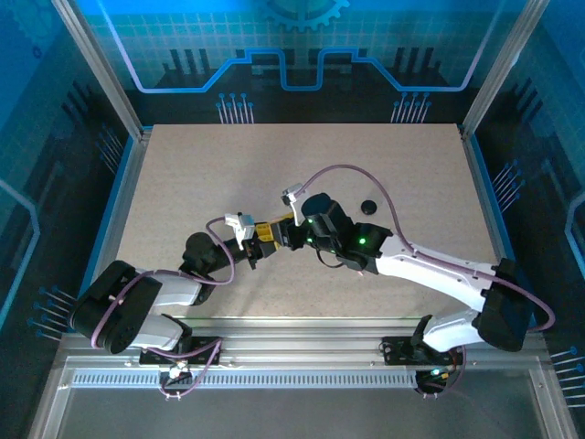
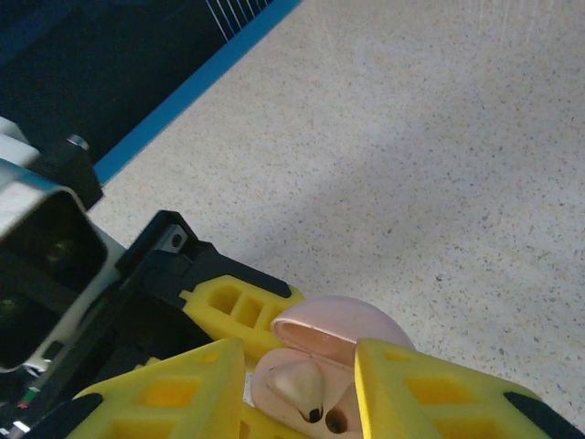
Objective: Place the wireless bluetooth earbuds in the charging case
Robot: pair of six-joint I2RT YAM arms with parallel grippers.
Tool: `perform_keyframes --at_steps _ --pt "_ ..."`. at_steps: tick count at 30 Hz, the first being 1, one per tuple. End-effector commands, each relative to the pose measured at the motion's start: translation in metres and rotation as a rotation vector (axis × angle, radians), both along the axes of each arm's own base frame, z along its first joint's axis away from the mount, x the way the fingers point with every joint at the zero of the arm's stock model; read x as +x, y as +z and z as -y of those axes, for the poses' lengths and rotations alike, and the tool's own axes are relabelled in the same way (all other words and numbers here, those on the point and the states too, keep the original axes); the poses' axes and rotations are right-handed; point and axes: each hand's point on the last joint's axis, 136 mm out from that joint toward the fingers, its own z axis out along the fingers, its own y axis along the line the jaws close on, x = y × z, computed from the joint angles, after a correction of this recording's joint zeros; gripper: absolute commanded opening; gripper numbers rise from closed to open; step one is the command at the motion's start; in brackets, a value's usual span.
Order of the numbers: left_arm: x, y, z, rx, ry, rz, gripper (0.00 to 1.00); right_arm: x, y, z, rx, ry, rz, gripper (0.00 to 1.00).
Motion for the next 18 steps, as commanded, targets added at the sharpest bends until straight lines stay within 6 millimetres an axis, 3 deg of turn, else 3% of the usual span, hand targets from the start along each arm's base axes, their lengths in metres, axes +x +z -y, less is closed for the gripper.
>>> perform_keyframes --at_steps 1,8,18 --pt "-0.009 0.013 0.002 -0.002 -0.028 0.092 0.14 -0.005 0.020 0.010 0.051 -0.011 0.006 0.38" --pt "-0.016 -0.003 0.002 0.054 -0.034 0.112 0.14 -0.005 0.012 0.055 -0.017 -0.083 -0.115 0.39" --pt "-0.028 -0.023 0.006 0.158 -0.057 0.119 0.14 -0.022 -0.059 0.146 -0.369 -0.190 -0.426 0.40"
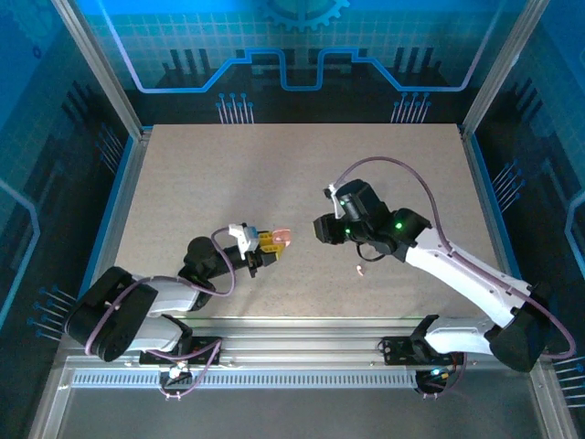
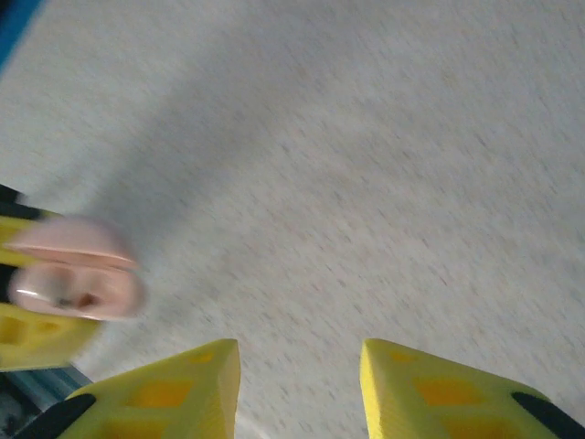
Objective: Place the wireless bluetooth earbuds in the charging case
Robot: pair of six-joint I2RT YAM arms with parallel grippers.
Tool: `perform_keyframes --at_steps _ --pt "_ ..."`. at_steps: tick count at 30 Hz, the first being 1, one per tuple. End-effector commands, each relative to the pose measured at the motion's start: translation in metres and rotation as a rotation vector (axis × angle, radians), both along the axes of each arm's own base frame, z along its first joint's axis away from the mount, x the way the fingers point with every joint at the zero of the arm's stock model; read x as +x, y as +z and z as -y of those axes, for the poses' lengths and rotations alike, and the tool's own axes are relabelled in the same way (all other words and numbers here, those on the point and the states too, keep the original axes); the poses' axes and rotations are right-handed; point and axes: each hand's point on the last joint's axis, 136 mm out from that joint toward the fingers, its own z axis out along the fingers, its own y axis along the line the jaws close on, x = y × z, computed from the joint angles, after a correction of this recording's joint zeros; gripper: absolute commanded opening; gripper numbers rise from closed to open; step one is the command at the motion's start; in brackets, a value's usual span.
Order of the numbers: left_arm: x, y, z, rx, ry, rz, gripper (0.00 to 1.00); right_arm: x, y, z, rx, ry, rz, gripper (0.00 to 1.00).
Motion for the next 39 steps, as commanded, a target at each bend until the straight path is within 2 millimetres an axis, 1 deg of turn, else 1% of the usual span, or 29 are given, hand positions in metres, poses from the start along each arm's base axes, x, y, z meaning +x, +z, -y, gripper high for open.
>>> perform_keyframes --at_steps 1,6,9,11,18,21,25,32,39 --pt "-0.011 -0.006 0.002 0.056 -0.026 0.037 0.14 -0.025 -0.038 0.039 -0.165 -0.004 -0.207 0.40" --pt "-0.015 -0.008 0.000 0.100 -0.023 0.042 0.14 -0.038 -0.082 0.077 -0.336 -0.018 -0.400 0.40" --pt "-0.016 -0.006 0.000 0.121 -0.018 0.049 0.14 -0.039 -0.102 0.093 -0.449 -0.016 -0.484 0.40" --pt "-0.017 -0.007 -0.001 0.130 -0.013 0.049 0.14 -0.039 -0.113 0.100 -0.515 -0.004 -0.531 0.39" --pt "-0.017 -0.009 -0.001 0.137 -0.009 0.041 0.15 -0.035 -0.142 0.101 -0.611 0.070 -0.620 0.39" --pt "-0.017 -0.009 -0.001 0.140 -0.008 0.040 0.15 -0.032 -0.151 0.099 -0.622 0.087 -0.642 0.39" --pt "-0.015 -0.009 -0.001 0.142 -0.001 0.041 0.15 -0.028 -0.162 0.091 -0.603 0.122 -0.658 0.39" --pt "-0.015 -0.008 -0.001 0.140 0.001 0.042 0.15 -0.019 -0.174 0.094 -0.611 0.125 -0.680 0.38" --pt "-0.014 -0.010 -0.003 0.146 0.011 0.029 0.15 -0.022 -0.181 0.094 -0.600 0.135 -0.708 0.37"
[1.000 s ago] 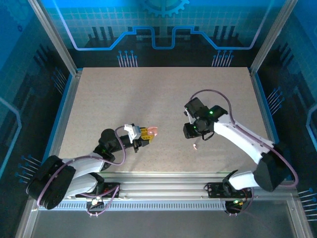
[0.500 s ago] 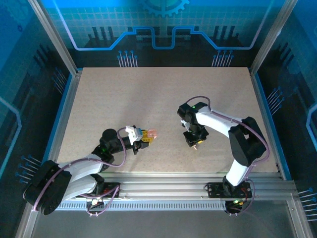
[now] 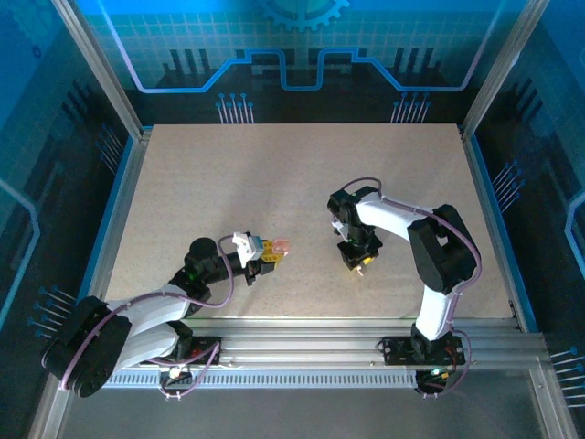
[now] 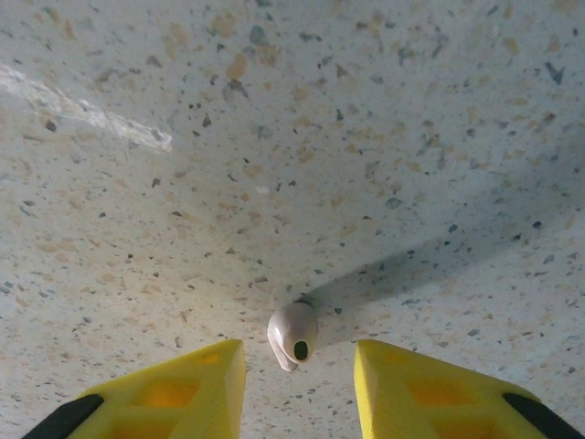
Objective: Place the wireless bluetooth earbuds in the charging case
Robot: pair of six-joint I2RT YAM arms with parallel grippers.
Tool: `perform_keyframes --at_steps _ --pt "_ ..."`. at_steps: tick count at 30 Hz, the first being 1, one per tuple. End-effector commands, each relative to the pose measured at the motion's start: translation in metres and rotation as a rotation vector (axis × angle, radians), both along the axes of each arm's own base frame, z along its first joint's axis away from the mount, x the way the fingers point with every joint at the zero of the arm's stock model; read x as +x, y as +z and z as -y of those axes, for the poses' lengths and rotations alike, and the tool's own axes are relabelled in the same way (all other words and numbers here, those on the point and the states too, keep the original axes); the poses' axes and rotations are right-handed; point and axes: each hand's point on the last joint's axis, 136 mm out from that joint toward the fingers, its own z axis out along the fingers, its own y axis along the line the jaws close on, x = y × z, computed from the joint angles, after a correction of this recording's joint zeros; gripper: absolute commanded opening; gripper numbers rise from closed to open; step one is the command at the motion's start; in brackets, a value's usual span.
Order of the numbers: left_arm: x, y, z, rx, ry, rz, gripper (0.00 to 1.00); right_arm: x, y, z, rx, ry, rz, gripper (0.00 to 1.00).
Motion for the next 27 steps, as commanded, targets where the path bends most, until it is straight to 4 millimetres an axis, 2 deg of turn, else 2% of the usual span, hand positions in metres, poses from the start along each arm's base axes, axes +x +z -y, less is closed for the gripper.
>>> perform_keyframes --at_steps 1,12,21,27 --pt "0.001 0.009 0.001 -0.003 0.003 0.041 0.15 0.000 -0.003 -0.001 0.019 0.002 -0.030 0.37" --pt "0.002 0.008 0.000 0.000 0.010 0.034 0.15 -0.006 -0.014 0.001 0.005 -0.008 -0.065 0.36" --pt "0.002 0.007 0.000 0.001 0.013 0.030 0.15 -0.007 -0.018 0.010 -0.037 -0.016 -0.071 0.27" --pt "0.002 0.006 0.000 0.004 0.015 0.025 0.15 -0.003 -0.010 0.009 -0.015 -0.037 -0.036 0.23"
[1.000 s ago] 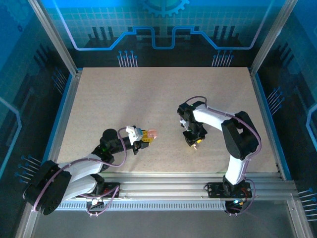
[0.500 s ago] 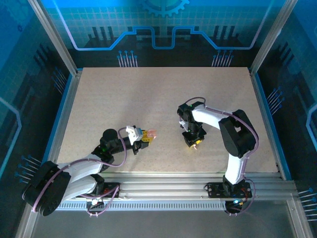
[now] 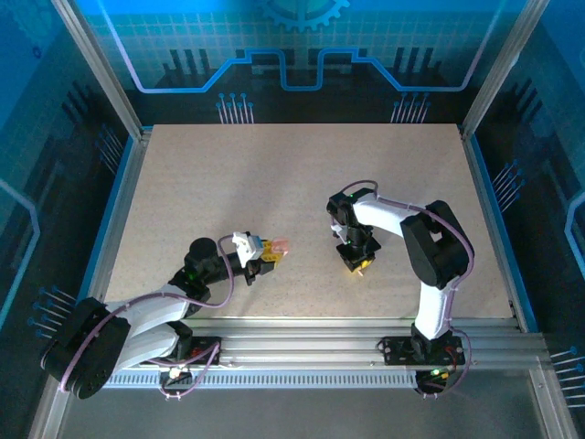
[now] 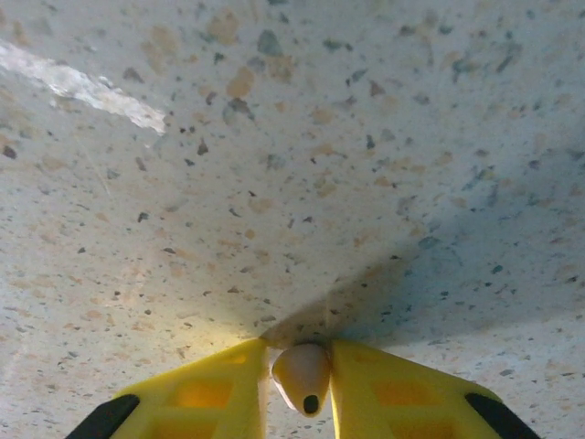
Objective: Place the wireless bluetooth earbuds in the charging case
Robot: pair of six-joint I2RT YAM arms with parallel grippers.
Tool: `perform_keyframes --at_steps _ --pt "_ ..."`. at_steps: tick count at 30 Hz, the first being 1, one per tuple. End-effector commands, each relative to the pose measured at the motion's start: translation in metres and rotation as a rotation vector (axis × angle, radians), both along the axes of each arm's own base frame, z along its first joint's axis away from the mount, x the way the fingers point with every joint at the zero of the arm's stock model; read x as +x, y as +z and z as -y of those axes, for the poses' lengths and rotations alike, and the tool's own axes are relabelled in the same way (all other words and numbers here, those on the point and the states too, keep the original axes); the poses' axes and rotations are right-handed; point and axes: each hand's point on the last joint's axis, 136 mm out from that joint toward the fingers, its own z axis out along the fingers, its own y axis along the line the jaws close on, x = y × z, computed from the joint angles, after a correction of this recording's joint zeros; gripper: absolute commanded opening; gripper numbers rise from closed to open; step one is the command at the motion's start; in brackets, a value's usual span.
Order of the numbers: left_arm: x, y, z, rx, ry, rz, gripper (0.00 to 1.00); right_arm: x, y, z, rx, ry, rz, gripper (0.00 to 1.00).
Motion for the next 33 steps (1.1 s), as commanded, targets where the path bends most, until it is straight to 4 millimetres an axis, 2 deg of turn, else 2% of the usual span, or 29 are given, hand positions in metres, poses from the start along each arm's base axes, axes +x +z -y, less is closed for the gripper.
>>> perform_keyframes --at_steps 1,8,12,21,27,33 --pt "0.001 0.008 0.001 -0.003 0.000 0.035 0.15 0.000 0.007 0.008 -0.004 -0.039 0.021 0.22" --pt "0.005 0.007 0.002 -0.003 0.016 0.026 0.15 0.012 0.037 -0.006 0.117 -0.115 0.145 0.21" --pt "0.012 0.005 0.005 -0.016 0.020 -0.010 0.15 0.021 0.062 -0.025 0.258 -0.174 0.239 0.21" --pt "0.042 0.008 0.008 -0.101 0.133 -0.009 0.13 0.043 0.121 -0.060 0.570 -0.284 0.462 0.19" --pt "0.054 0.013 0.011 -0.157 0.163 0.003 0.13 0.051 0.147 -0.060 0.662 -0.333 0.597 0.19" --pt "0.057 0.015 0.013 -0.192 0.163 -0.002 0.13 0.055 0.177 -0.064 0.804 -0.360 0.725 0.19"
